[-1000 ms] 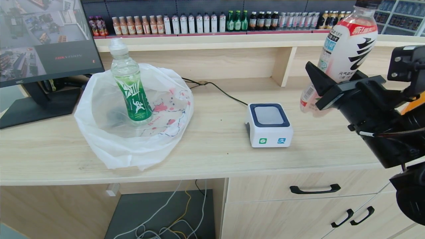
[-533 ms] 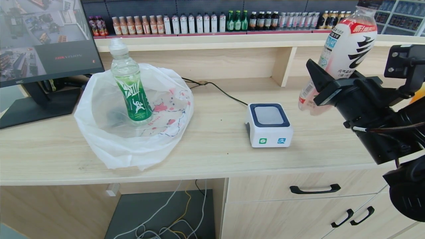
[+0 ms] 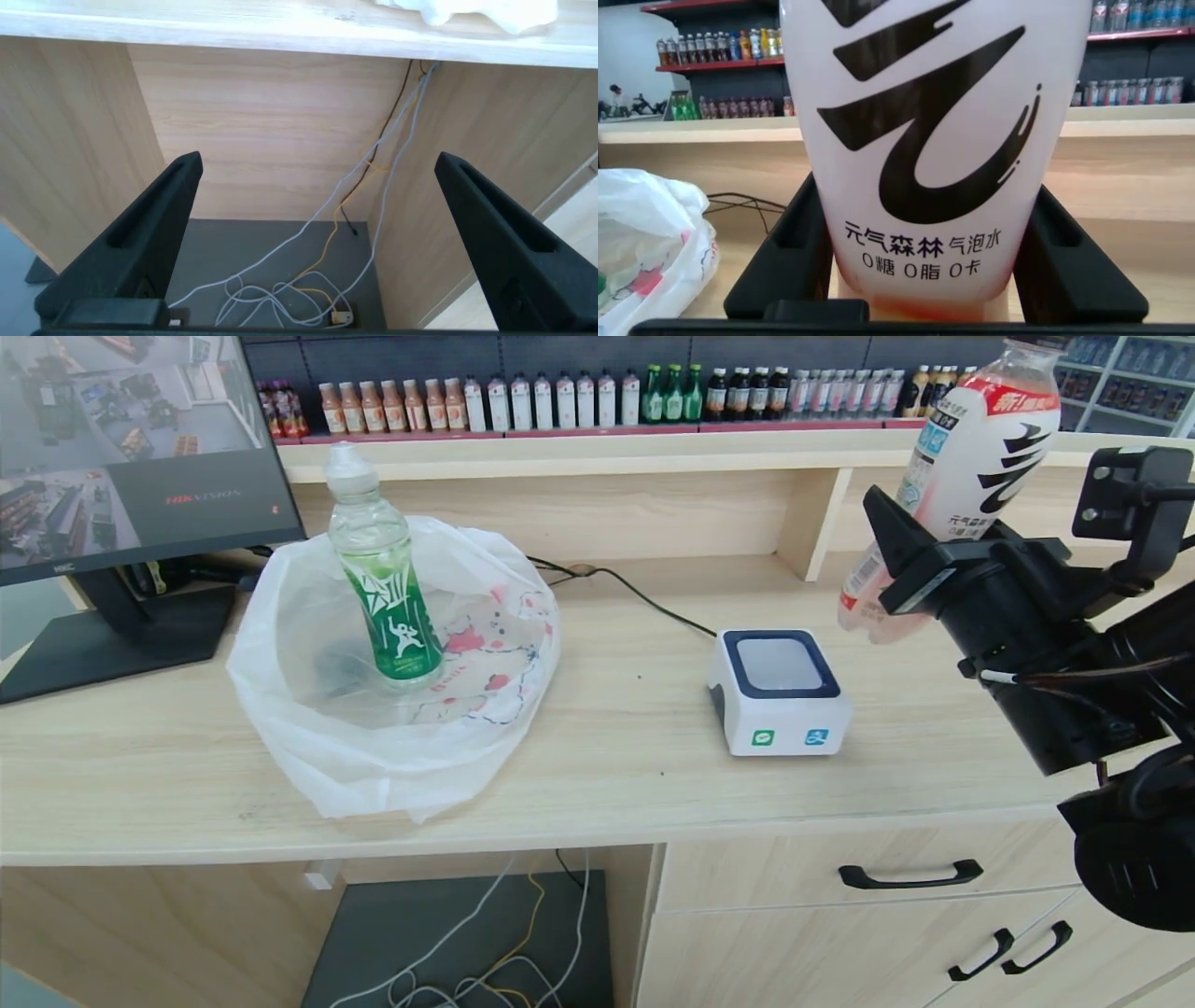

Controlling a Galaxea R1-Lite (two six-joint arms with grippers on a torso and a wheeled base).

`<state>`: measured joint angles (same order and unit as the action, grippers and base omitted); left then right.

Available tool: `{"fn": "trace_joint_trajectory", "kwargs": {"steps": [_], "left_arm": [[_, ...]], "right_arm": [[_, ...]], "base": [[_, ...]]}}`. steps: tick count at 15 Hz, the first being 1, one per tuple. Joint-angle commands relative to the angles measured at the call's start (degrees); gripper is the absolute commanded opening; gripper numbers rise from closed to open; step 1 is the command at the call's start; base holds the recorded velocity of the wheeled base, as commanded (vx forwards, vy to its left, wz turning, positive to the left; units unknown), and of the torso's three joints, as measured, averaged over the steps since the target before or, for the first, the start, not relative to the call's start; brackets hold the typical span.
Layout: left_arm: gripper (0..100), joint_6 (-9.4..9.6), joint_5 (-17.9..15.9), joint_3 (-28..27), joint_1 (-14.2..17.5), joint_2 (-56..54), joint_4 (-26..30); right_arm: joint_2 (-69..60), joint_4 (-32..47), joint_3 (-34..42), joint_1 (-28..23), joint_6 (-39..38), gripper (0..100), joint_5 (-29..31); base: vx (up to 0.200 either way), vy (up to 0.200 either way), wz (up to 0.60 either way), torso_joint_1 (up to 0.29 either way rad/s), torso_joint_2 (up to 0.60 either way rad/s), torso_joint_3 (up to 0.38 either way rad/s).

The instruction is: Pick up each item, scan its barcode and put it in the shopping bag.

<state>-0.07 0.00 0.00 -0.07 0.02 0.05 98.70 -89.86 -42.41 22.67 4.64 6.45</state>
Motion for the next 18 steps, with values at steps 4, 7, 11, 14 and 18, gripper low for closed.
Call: {"fn": "trace_joint_trajectory", "kwargs": {"steps": [4, 7, 11, 14, 18], "left_arm": [[100, -0.01, 0.00, 0.00, 0.07, -0.02, -0.05], [100, -0.01, 0.00, 0.00, -0.01, -0.02, -0.05], [100, -0.10, 0.00, 0.00, 0.07, -0.02, -0.05], [100, 0.16, 0.00, 0.00, -0.01, -0.02, -0.05], [100, 0.42, 0.00, 0.00, -0.01, -0.02, -0.05]], "right_arm": [[1.41, -0.14, -0.83, -0.35, 0.01, 0, -0.12], [1.59, -0.14, -1.01, -0.26, 0.10, 0, -0.12], [1.76, -0.14, -1.62, -0.26, 0.19, 0, -0.12], [2.20, -0.14, -2.15, -0.26, 0.28, 0, -0.12], [3.35, -0.14, -3.64, 0.00, 0.63, 0, -0.21]], "base": [[0.000, 0.200, 0.00, 0.004, 0.00, 0.002], [0.000, 0.200, 0.00, -0.001, 0.00, 0.007], [0.000, 0.200, 0.00, 0.002, 0.00, 0.000], [0.000, 0.067, 0.00, 0.001, 0.00, -0.001], [0.000, 0.000, 0.00, 0.000, 0.00, 0.000]]}}
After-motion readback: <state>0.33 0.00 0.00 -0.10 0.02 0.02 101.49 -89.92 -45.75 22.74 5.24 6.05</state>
